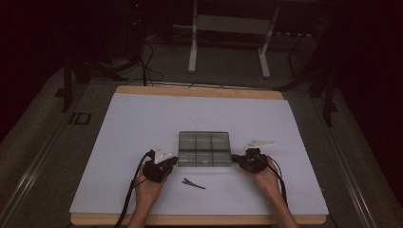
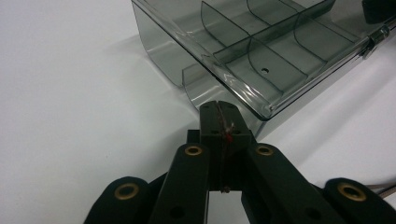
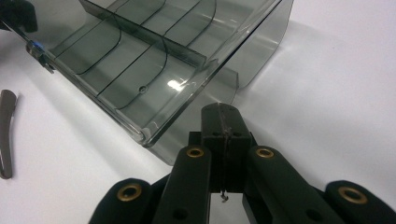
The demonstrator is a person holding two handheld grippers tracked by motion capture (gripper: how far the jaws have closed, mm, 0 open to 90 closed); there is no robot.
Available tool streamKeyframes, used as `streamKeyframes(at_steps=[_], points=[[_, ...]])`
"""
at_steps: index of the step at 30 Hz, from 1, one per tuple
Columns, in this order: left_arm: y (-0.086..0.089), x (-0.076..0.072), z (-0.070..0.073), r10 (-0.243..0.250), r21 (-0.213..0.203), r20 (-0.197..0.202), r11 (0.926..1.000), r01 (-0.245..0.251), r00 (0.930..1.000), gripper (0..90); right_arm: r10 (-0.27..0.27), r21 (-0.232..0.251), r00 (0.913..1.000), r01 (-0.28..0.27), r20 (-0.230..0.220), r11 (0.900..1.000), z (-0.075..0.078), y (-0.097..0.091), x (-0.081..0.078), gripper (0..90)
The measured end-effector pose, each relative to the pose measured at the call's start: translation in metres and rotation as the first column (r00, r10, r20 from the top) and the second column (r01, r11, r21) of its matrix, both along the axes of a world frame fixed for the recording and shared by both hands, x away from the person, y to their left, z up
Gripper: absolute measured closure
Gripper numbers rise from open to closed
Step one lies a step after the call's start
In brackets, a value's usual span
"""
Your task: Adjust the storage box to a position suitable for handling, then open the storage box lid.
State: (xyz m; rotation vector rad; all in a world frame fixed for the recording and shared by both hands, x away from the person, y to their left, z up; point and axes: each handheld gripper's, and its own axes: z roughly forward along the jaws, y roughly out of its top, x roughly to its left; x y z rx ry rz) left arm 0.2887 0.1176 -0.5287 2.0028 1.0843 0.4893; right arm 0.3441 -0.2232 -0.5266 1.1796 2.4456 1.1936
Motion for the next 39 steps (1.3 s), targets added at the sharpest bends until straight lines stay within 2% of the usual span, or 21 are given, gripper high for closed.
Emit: streamKeyframes(at_steps=[6, 8, 13, 18, 21, 27, 34, 39], points=[[0.002, 0.0, -0.001, -0.006, -0.006, -0.001, 1.0, 0.006, 1.0, 89.5, 0.002, 0.004, 1.0, -0.002, 0.004, 1.0, -0.001, 0.0, 0.0, 90.0], [0.003, 0.001, -0.001, -0.005, -0.011, -0.001, 0.9999, 0.005, 1.0, 86.2, 0.003, -0.005, 0.9998, -0.002, 0.018, 1.0, -0.001, 0.0, -0.001, 88.7], [0.008, 0.002, 0.0, 0.01, -0.012, 0.005, 0.9999, -0.01, 0.9999, 86.0, -0.01, -0.029, 0.9987, 0.011, 0.051, 0.9995, 0.005, -0.004, -0.007, 88.5], [0.015, 0.003, 0.003, 0.031, -0.031, 0.016, 0.9991, -0.03, 0.9994, 85.3, -0.023, -0.012, 0.9968, 0.024, 0.076, 0.9996, 0.014, -0.014, -0.017, 88.6], [0.019, 0.002, 0.005, 0.042, -0.038, 0.024, 0.9984, -0.041, 0.9988, 85.1, -0.025, 0.02, 0.9963, 0.024, 0.083, 0.9995, 0.02, -0.02, -0.023, 88.6], [0.023, 0.001, 0.008, 0.049, -0.041, 0.033, 0.998, -0.047, 0.9983, 83.3, -0.023, 0.021, 0.9938, 0.021, 0.108, 0.9995, 0.027, -0.023, -0.032, 88.4], [0.024, -0.001, 0.007, 0.013, -0.037, 0.027, 0.9992, -0.012, 0.9996, 80.2, -0.009, 0.013, 0.9941, 0.008, 0.108, 0.9999, 0.023, -0.021, -0.039, 88.7], [0.021, -0.005, 0.008, -0.031, -0.03, 0.033, 0.999, 0.032, 0.999, 79.5, 0.015, -0.011, 0.9922, -0.014, 0.124, 0.9998, 0.019, -0.015, -0.044, 90.0]])
